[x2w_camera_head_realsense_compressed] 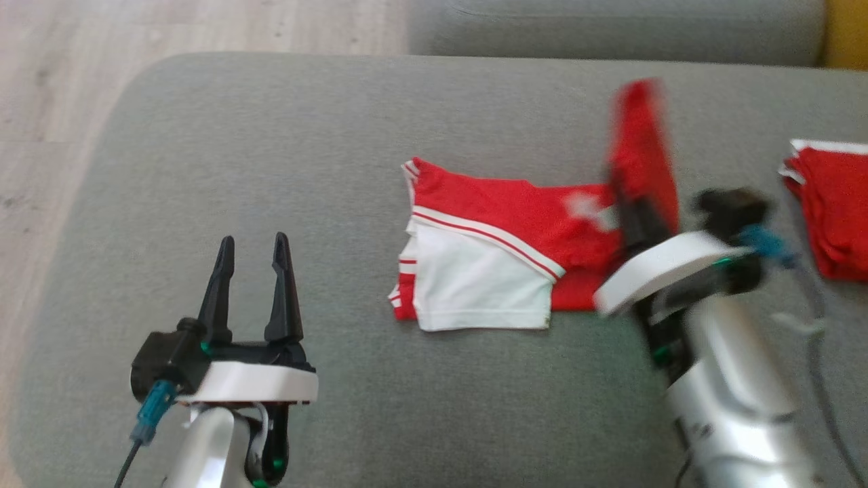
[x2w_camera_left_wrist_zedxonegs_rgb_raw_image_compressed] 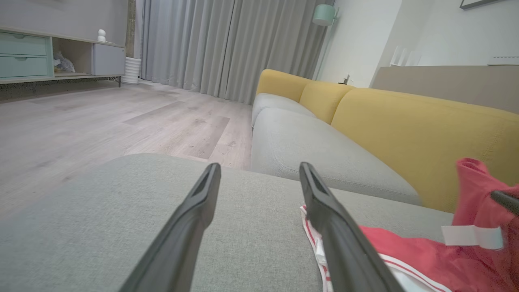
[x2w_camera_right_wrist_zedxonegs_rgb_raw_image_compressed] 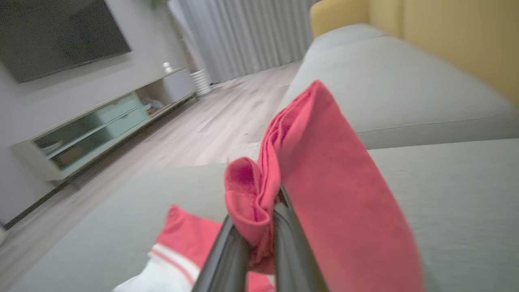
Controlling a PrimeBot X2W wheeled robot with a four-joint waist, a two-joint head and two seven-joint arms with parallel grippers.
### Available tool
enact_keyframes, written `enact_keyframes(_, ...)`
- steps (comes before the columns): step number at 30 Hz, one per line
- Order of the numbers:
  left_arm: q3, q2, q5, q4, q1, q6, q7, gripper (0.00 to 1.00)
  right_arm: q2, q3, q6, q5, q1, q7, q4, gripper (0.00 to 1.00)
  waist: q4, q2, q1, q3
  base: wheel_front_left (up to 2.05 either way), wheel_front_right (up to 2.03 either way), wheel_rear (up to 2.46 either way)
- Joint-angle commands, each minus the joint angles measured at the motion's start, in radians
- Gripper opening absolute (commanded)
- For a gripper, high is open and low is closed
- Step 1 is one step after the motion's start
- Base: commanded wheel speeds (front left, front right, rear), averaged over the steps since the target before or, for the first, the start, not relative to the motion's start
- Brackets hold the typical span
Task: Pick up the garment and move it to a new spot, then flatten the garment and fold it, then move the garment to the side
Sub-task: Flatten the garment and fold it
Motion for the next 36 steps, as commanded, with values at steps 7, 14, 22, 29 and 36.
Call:
enact_keyframes(7, 0.001, 0.002, -0.011, -0.035, -0.009, 0.005, -0.006, 1.00, -0.001, 0.283, 0.007, 0.108, 0.009, -0.001, -0.039, 0.00, 0.079, 0.0000, 0.0001, -0.022, 0.00, 0.00, 0.00)
enact_keyframes(14, -0.025, 0.002, -0.024, -0.031, -0.012, 0.008, -0.006, 1.00, -0.001, 0.367, 0.007, 0.145, -0.031, -0.020, 0.045, 0.00, 0.147, 0.0000, 0.0001, -0.013, 0.00, 0.00, 0.00)
enact_keyframes(22, -0.042, 0.002, -0.033, -0.026, -0.011, 0.014, -0.006, 1.00, -0.001, 0.410, 0.007, 0.182, -0.071, -0.051, 0.173, 0.00, 0.220, 0.0000, 0.0001, 0.006, 0.00, 0.00, 0.00)
enact_keyframes(29, -0.037, 0.002, -0.036, -0.026, -0.008, 0.016, -0.006, 1.00, -0.001, 0.485, 0.007, 0.246, -0.096, -0.083, 0.216, 1.00, 0.223, 0.0000, 0.0001, 0.016, 0.00, 0.00, 0.00)
enact_keyframes(36, -0.001, 0.002, -0.017, -0.033, -0.010, 0.007, -0.006, 1.00, 0.000, 0.472, 0.007, 0.235, -0.131, -0.161, 0.220, 1.00, 0.152, 0.0000, 0.0001, -0.007, 0.00, 0.00, 0.00)
